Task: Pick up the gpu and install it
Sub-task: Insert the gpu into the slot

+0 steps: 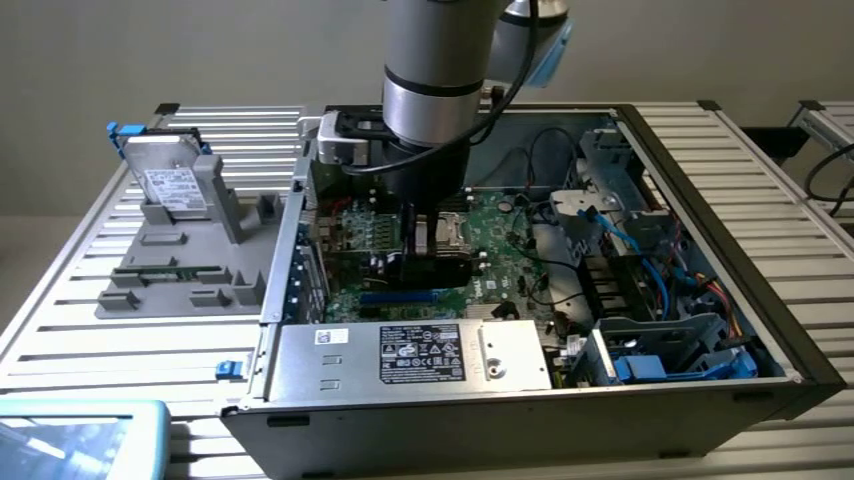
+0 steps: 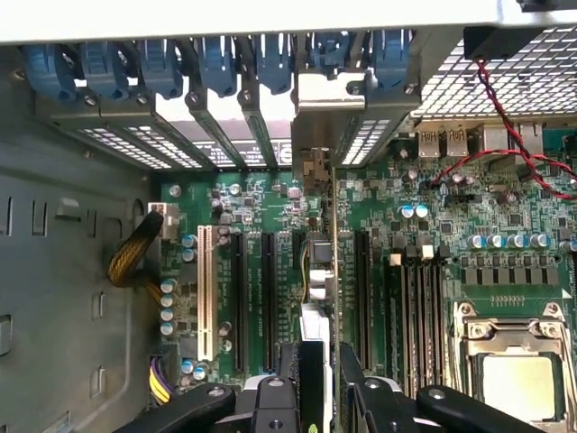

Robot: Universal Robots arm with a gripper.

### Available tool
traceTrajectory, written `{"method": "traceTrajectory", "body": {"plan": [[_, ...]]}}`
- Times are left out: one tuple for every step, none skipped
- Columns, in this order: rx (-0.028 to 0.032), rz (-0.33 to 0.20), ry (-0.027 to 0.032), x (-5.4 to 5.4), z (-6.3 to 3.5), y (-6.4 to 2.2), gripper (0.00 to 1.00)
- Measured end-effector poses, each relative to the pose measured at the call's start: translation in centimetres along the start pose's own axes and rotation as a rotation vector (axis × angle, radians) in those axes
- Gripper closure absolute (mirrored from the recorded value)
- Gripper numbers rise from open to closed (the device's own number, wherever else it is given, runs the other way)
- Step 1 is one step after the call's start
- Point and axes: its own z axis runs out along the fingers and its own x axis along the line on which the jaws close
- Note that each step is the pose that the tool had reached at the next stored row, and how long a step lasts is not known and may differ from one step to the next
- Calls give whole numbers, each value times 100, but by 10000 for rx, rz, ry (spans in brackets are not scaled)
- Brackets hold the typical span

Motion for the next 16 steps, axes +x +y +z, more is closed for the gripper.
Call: {"method": "traceTrajectory", "body": {"plan": [[0,0,1,0,1,0,72],[3,0,-6,-1,8,0,72],[3,1,-5,-1,16,0,72],[2,0,-3,-1,25,-1,72],[2,0,-3,-1,35,-1,72],[2,2,-3,-2,42,2,72],[2,2,-2,-1,49,6,72],[1,1,-2,-1,54,9,72],[1,1,-1,-1,57,14,72],[1,1,-1,-1,58,18,72],[1,1,-1,-1,58,22,72],[1,1,-1,-1,59,25,72],[2,1,-3,-1,62,28,72],[3,1,-4,-3,66,31,72],[2,0,-4,-5,69,34,72],[2,1,-3,-9,72,38,72]]}}
